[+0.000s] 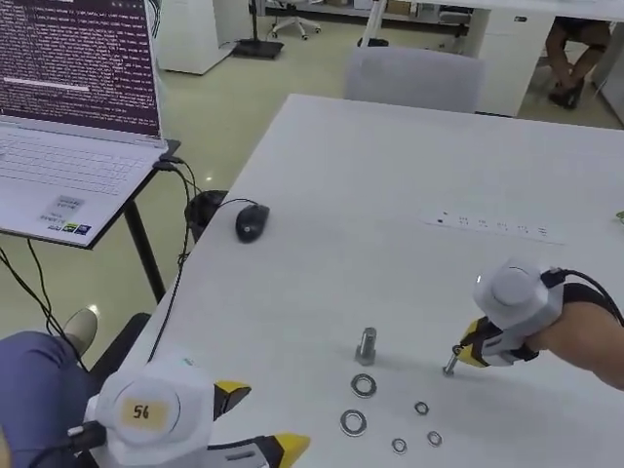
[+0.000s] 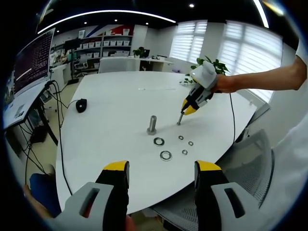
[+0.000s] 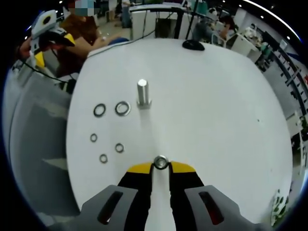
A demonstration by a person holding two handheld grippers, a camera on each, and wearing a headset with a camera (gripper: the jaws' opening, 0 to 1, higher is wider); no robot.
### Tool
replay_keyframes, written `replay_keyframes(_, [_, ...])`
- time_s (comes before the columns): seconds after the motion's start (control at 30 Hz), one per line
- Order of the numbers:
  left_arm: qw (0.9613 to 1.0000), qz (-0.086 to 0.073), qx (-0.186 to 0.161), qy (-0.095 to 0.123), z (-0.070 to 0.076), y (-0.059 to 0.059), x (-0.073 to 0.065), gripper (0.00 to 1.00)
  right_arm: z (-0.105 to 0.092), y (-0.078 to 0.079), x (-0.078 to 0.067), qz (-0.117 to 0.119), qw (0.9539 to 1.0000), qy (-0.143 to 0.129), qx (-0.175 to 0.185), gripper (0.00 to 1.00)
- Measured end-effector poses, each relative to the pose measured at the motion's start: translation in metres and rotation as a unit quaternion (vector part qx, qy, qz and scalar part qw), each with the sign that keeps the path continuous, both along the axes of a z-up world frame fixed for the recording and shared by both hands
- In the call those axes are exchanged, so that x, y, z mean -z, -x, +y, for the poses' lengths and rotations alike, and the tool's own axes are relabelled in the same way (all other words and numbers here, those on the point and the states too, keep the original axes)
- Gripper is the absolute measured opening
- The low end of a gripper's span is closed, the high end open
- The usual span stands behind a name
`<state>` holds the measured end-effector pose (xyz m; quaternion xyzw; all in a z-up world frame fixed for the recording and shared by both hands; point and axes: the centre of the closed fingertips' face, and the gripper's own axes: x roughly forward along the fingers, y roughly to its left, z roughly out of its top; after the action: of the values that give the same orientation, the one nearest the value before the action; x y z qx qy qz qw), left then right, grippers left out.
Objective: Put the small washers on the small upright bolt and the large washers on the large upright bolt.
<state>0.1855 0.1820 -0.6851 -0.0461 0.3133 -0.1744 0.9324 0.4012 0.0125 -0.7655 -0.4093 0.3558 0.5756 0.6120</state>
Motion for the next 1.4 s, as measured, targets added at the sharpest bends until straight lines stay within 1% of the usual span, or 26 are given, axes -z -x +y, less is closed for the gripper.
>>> replay_keyframes(0.13, [1.0,0.001,-0.002,0.001,0.001,0.001,0.0,0.54,0.0,0.001,0.003,0.002,1.0,0.003,-0.002,0.14])
replay_keyframes(0.4, [1.0,0.002,-0.005,0.0,0.003,0.001,0.001,0.54,-0.002,0.0,0.022,0.018,0.9997,0.011,0.011,0.14])
replay_keyframes(0.43, [1.0,0.001,-0.005,0.0,0.004,0.001,0.001,0.54,-0.003,0.0,0.026,0.021,0.9995,0.014,0.017,0.12])
replay_keyframes(0.5, [1.0,0.0,-0.006,0.001,0.004,0.001,0.0,0.54,-0.005,0.0,0.03,0.021,0.9994,0.018,0.019,0.05])
replay_keyframes(0.57, [1.0,0.0,-0.006,0.002,0.004,0.001,0.001,0.54,-0.006,-0.002,0.035,0.028,0.9987,0.015,0.04,0.07])
replay_keyframes(0.63, [1.0,-0.001,-0.006,0.002,0.003,0.001,0.001,0.54,-0.009,-0.003,0.041,0.034,0.998,0.021,0.05,0.07])
replay_keyframes(0.67, [1.0,-0.001,-0.005,0.003,0.002,0.001,0.0,0.54,-0.009,-0.002,0.042,0.035,0.9977,0.019,0.055,0.07])
replay_keyframes(0.73, [1.0,-0.001,-0.004,0.002,0.002,0.001,0.0,0.54,-0.008,-0.002,0.042,0.037,0.9973,0.013,0.062,0.08])
replay_keyframes(0.8, [1.0,-0.001,-0.004,0.003,0.001,0.002,0.0,0.54,-0.005,-0.001,0.044,0.043,0.9969,0.003,0.066,0.1])
replay_keyframes(0.9, [1.0,-0.001,-0.003,0.002,0.001,0.003,0.001,0.54,-0.003,0.001,0.049,0.05,0.9963,-0.001,0.071,0.13])
replay_keyframes(0.97, [1.0,0.0,-0.003,0.001,0.002,0.004,0.001,0.54,-0.002,0.0,0.051,0.048,0.9959,-0.002,0.076,0.14])
replay_keyframes(1.07, [1.0,0.001,-0.004,0.001,0.002,0.005,0.001,0.54,0.001,0.0,0.051,0.054,0.9942,-0.015,0.092,0.14])
replay_keyframes(1.23, [1.0,0.002,-0.005,-0.001,0.003,0.006,0.001,0.54,0.001,-0.002,0.055,0.054,0.9937,-0.014,0.098,0.15])
replay_keyframes(1.3, [1.0,0.002,-0.004,-0.003,0.003,0.007,0.001,0.54,0.0,-0.001,0.055,0.054,0.9934,-0.015,0.1,0.15])
replay_keyframes(1.4, [1.0,0.001,-0.006,-0.003,0.003,0.007,0.0,0.54,-0.006,0.004,0.055,0.056,0.9933,-0.014,0.1,0.16])
